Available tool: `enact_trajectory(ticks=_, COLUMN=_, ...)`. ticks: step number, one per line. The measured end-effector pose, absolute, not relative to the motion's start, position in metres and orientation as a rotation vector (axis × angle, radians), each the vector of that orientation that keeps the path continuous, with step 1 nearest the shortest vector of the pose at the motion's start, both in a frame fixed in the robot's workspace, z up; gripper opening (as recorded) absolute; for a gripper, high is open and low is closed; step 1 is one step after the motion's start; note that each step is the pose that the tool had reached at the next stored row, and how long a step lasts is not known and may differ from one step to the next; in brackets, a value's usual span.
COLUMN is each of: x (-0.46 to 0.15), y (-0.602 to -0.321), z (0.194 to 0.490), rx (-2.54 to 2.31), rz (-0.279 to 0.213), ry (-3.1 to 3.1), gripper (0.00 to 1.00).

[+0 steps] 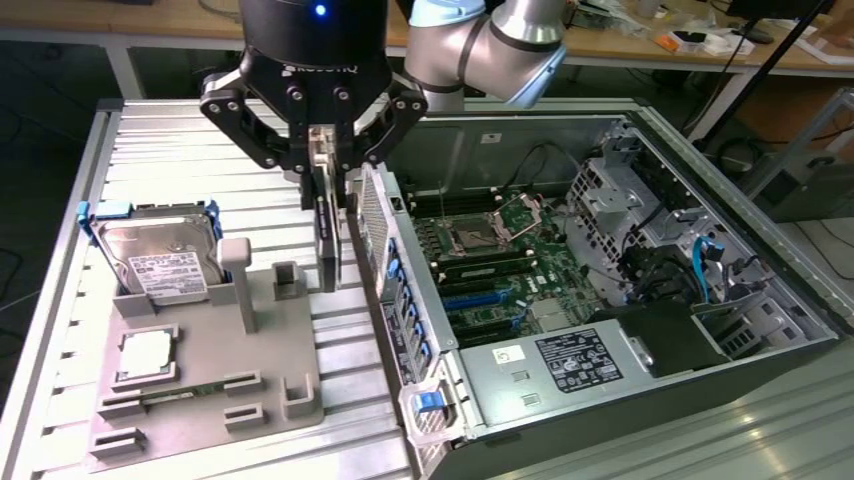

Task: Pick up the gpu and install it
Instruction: 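Pick up the gpu and move the gpu toward the slot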

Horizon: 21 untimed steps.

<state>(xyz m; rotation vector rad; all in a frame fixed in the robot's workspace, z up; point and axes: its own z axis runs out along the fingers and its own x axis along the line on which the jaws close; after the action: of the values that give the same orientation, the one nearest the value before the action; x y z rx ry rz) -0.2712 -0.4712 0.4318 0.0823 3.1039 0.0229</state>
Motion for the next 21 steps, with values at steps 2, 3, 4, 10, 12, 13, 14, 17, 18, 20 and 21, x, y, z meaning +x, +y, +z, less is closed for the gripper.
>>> enact_trajectory(ticks=2, x=-0.268, y=-0.471, z=0.432, rx=0.082, rz=0.023, ry=3.104, gripper=0.27)
enact_trajectory(ticks=3, x=-0.267, y=-0.471, z=0.432, rx=0.082, rz=0.023, ry=3.104, gripper=0.27)
enact_trajectory(ticks=4, x=-0.266, y=-0.471, z=0.432, rx=0.082, rz=0.023, ry=3.104, gripper=0.27)
enact_trajectory(ticks=10, x=-0.258, y=-0.471, z=0.432, rx=0.082, rz=0.023, ry=3.104, gripper=0.27)
enact_trajectory(ticks=12, x=-0.255, y=-0.471, z=0.432, rx=0.082, rz=0.023, ry=3.104, gripper=0.27)
enact_trajectory(ticks=13, x=-0.254, y=-0.471, z=0.432, rx=0.082, rz=0.023, ry=3.104, gripper=0.27)
enact_trajectory(ticks=14, x=-0.252, y=-0.471, z=0.432, rx=0.082, rz=0.023, ry=3.104, gripper=0.27)
enact_trajectory(ticks=17, x=-0.247, y=-0.471, z=0.432, rx=0.082, rz=0.023, ry=3.104, gripper=0.27)
enact_trajectory(ticks=18, x=-0.245, y=-0.471, z=0.432, rx=0.082, rz=0.023, ry=3.104, gripper=0.27)
enact_trajectory(ticks=20, x=-0.24, y=-0.471, z=0.432, rx=0.082, rz=0.023, ry=3.104, gripper=0.27)
enact_trajectory(ticks=21, x=-0.238, y=-0.471, z=0.432, rx=0.082, rz=0.023, ry=3.104, gripper=0.27)
